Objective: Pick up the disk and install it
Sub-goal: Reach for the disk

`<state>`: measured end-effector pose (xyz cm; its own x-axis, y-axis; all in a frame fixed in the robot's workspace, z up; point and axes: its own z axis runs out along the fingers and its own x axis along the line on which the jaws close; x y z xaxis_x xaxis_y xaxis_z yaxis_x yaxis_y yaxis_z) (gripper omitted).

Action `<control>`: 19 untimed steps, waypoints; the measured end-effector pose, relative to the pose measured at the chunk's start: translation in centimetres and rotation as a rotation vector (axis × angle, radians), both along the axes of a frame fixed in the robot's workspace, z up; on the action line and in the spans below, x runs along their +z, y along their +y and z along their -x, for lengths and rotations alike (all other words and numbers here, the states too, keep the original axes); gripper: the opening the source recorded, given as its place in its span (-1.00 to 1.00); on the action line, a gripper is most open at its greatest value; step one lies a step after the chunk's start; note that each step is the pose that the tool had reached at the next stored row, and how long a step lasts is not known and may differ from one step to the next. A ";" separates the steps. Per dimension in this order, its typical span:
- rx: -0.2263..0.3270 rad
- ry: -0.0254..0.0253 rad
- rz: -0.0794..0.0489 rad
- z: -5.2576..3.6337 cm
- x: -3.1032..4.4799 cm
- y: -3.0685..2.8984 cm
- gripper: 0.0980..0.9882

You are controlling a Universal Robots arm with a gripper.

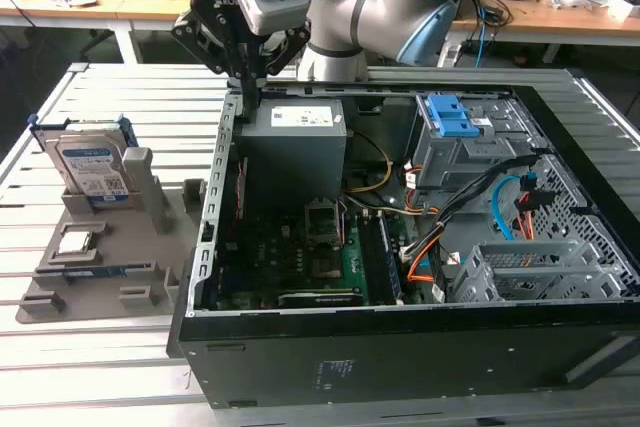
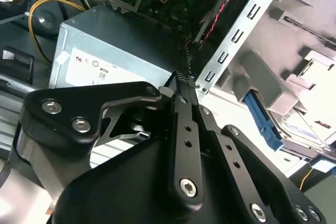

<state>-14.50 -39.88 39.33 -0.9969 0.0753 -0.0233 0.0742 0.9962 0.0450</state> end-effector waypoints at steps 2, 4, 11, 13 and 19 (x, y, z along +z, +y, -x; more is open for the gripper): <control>0.000 0.0000 0.000 0.67 0.00 0.00 -0.98; 0.000 -0.0001 0.000 1.21 0.00 0.00 -0.98; 0.000 0.0000 0.000 3.39 0.00 0.00 -0.98; 0.000 0.0000 0.000 4.08 0.00 0.00 -0.98; 0.000 0.0000 0.000 5.28 0.00 0.00 -0.98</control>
<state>-19.78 -39.88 39.33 -0.9969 0.0753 -0.0233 0.0742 0.9962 0.0451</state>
